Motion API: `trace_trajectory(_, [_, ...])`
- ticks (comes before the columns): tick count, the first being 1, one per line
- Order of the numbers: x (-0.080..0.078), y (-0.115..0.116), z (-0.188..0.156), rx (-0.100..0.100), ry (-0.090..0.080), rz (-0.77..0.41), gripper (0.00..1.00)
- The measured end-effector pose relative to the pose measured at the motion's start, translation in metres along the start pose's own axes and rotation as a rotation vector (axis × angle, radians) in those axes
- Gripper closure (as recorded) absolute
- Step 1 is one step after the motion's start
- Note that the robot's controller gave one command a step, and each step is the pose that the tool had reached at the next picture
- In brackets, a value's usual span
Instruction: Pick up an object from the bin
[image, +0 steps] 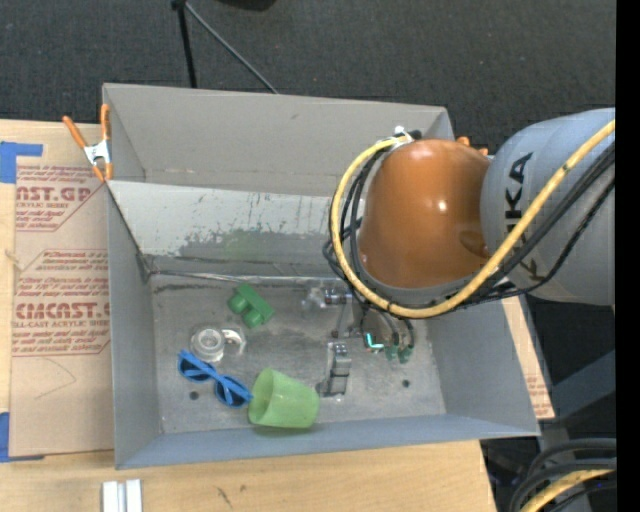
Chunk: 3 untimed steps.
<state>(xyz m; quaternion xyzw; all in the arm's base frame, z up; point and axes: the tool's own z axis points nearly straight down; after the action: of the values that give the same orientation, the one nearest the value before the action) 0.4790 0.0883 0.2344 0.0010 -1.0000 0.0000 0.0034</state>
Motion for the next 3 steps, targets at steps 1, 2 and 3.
trace_trajectory(1, [-0.019,0.049,0.118,-0.001,-0.001,0.064,0.0])
trace_trajectory(2, [-0.021,0.091,0.163,-0.005,-0.011,0.193,0.0])
trace_trajectory(3, [-0.022,0.09,0.161,-0.005,-0.013,0.195,1.0])
